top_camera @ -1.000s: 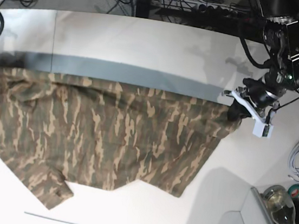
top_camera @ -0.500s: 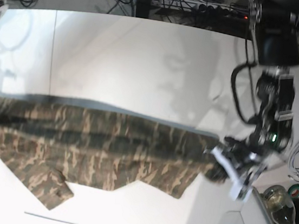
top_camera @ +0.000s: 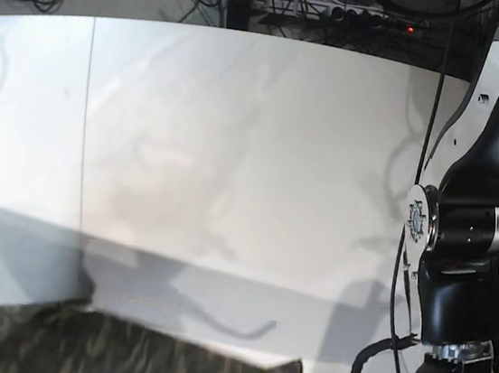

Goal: Layout the t-shirt on the table in an organized manner, then fold the t-shirt properly
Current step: 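Lift the shirt with both grippers and lay it flat, pulling it taut, then hold the shirt edge with both grippers, stretching it straight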

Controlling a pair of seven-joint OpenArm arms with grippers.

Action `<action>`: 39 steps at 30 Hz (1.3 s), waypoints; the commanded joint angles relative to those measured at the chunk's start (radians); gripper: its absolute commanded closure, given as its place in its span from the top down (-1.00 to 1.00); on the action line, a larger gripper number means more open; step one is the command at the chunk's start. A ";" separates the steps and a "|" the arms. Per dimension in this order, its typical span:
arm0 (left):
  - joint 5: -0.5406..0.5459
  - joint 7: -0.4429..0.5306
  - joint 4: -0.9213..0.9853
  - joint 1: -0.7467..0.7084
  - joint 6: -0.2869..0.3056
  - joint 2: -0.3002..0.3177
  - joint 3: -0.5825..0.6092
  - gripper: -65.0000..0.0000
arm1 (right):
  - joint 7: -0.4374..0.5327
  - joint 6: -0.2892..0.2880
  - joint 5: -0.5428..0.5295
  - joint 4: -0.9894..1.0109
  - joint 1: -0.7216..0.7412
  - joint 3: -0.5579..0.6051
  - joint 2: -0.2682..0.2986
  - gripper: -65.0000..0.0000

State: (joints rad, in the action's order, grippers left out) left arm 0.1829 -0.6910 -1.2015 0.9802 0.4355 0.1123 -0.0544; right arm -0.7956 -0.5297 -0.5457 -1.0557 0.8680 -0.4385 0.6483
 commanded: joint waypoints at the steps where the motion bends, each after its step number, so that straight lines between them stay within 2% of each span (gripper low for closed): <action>1: -0.003 0.023 -0.061 0.015 -0.013 0.010 -0.005 -1.00 | 0.009 -0.011 -0.017 -0.076 0.027 -0.009 0.032 -1.00; 3: -0.007 -0.008 -0.180 -0.073 -0.014 0.020 -0.005 -1.00 | -0.086 -0.016 -0.018 -0.189 -0.059 -0.044 0.035 -1.00; 5: -0.004 -0.062 -0.301 -0.198 -0.014 0.037 -0.026 -1.00 | -0.141 -0.017 -0.018 -0.311 -0.186 -0.108 0.012 -1.00; 10: -0.009 -0.066 -0.478 -0.576 -0.014 0.034 -0.103 -1.00 | -0.140 -0.023 -0.014 -0.377 -0.507 -0.217 -0.106 -1.00; 12: -0.007 -0.028 -0.476 -0.702 -0.014 0.034 -0.134 -1.00 | -0.100 -0.043 -0.011 -0.355 -0.606 -0.240 -0.167 -1.00; 17: -0.009 0.166 -0.341 -0.938 -0.014 0.037 -0.140 -1.00 | 0.123 -0.050 -0.009 -0.185 -0.820 -0.245 -0.272 -1.00; 21: -0.009 0.267 -0.229 -1.025 -0.014 0.040 -0.150 -1.00 | 0.233 -0.051 -0.009 -0.016 -0.886 -0.245 -0.285 -1.00; 23: -0.009 0.299 -0.219 -1.065 -0.014 0.040 -0.152 -1.00 | 0.258 -0.051 -0.011 0.022 -0.915 -0.245 -0.285 -1.00; 27: -0.001 0.333 -0.240 -1.148 -0.014 0.065 -0.152 -1.00 | 0.264 -0.066 -0.017 0.022 -0.984 -0.247 -0.292 -1.00; 29: 0.000 0.334 -0.257 -1.187 -0.014 0.065 -0.161 -1.00 | 0.264 -0.129 -0.017 0.022 -1.010 -0.254 -0.298 -1.00; 31: 0.000 0.334 -0.262 -1.219 -0.014 0.063 -0.197 -1.00 | 0.264 -0.166 -0.012 0.022 -1.035 -0.256 -0.308 -1.00; 39: 0.000 0.390 -0.258 -1.326 -0.011 0.065 -0.282 -1.00 | 0.287 -0.168 -0.011 0.004 -1.107 -0.256 -0.319 -1.00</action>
State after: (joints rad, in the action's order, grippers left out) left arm 0.1726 -0.3256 -1.4425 -0.3523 0.4271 0.1658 -0.3290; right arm -0.5320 -0.6861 -0.5415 -1.0317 -0.2398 -0.6872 0.3088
